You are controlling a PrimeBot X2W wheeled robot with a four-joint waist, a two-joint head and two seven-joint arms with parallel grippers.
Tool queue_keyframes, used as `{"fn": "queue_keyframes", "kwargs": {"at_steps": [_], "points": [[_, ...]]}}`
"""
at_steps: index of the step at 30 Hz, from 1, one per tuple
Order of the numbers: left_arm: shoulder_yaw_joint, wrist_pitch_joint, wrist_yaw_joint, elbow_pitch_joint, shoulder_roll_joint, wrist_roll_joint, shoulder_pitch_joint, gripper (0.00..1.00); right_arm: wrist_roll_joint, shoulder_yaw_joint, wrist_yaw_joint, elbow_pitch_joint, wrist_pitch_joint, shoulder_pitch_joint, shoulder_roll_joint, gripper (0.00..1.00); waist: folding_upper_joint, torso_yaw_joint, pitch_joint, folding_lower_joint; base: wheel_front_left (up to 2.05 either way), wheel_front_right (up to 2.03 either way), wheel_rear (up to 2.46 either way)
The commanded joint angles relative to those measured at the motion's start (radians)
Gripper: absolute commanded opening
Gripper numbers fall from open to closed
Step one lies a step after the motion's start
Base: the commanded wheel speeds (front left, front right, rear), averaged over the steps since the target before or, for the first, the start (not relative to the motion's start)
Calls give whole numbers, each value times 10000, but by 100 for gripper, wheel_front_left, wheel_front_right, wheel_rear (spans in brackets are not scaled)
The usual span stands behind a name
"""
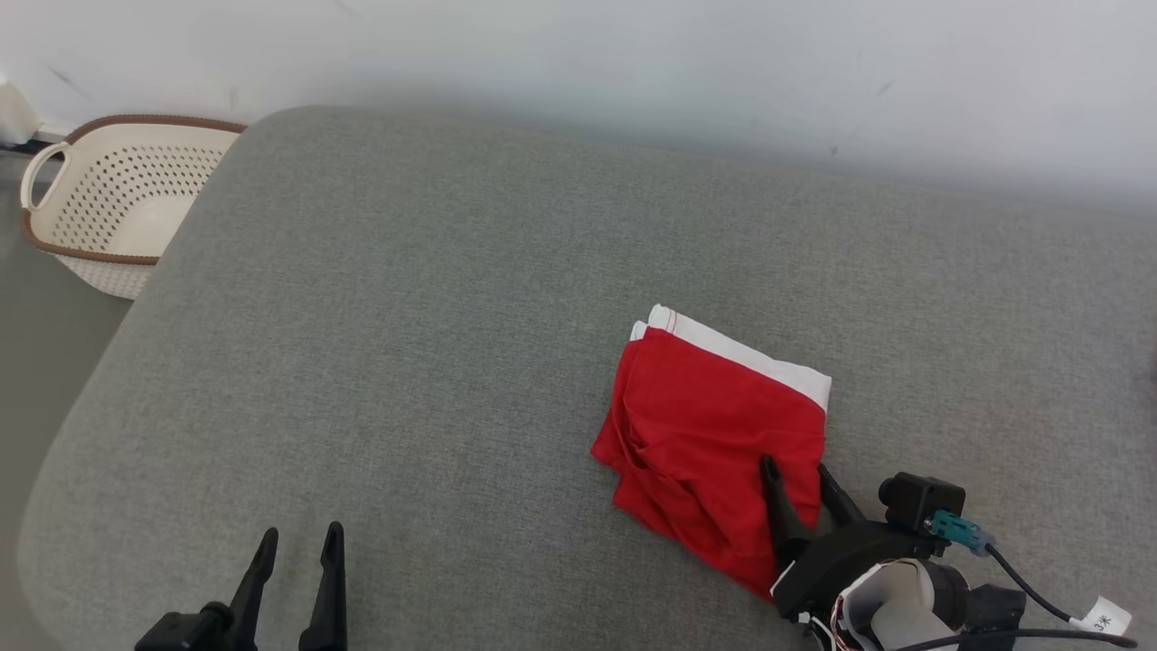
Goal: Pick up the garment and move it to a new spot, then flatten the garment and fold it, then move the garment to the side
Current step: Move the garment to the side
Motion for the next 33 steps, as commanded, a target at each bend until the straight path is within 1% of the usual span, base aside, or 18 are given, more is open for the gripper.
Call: {"fn": "queue_keyframes", "kwargs": {"at_steps": [1, 2, 3, 4, 7, 10, 13, 14, 17, 20, 22, 28, 33], "points": [[-27, -5, 29, 18, -1, -91, 32, 100, 123, 100, 3, 354, 24, -4, 129, 100, -1, 115, -9, -1, 0, 0, 0], [-47, -5, 26, 21, -1, -107, 32, 100, 191, 197, 5, 494, 27, -22, 176, 85, -1, 150, -19, -1, 0, 0, 0], [-71, -5, 24, 23, -1, -118, 31, 100, 222, 307, 5, 545, 27, -47, 210, 39, -1, 179, -28, -1, 0, 0, 0], [-87, -5, 24, 17, 0, -129, 32, 100, 235, 356, 5, 522, 24, -106, 203, 0, -1, 196, -36, -1, 0, 0, 0], [-113, -5, 45, -37, -3, -117, 37, 100, 142, 243, 3, 258, 14, -228, 57, 0, -1, 212, -80, -1, 0, 0, 0], [-83, -5, 45, -73, -1, -30, 73, 100, -201, 125, 3, -152, 9, -210, -104, 0, -1, 154, -173, -1, 0, 0, 0], [-69, -5, 23, -82, -1, 67, 146, 100, -730, 63, 3, -563, 8, -194, -215, 0, -1, -2, -344, -1, 0, 0, 0], [-58, -5, 16, -86, 0, 90, 180, 100, -1065, 119, 3, -722, 8, -208, -297, 0, -1, -67, -410, -1, 0, 0, 0], [-75, -5, -5, -110, -1, 167, 235, 100, -1674, 91, 3, -1109, 6, -123, -311, 0, -1, -323, -636, -1, 0, 0, 0], [-76, -5, 13, -145, 0, 187, 291, 100, -2250, 85, 3, -1460, 6, -2, -281, 0, -1, -639, -880, -1, 0, 0, 0], [-118, -5, 8, -143, -1, 206, 431, 100, -2486, 45, 3, -1672, 6, 156, -161, 0, -1, -994, -1084, -1, 0, 0, 0], [-353, -5, 10, -232, -1, 191, 430, 100, -2338, -147, 3, -1728, 6, 419, -25, 0, -1, -1808, -1145, -1, 0, 0, 0], [-496, -5, 74, -342, -3, 305, 367, 100, -2222, -295, 4, -1652, 5, 573, 26, 0, -1, -2679, -1080, -1, 0, 0, 0]]}}
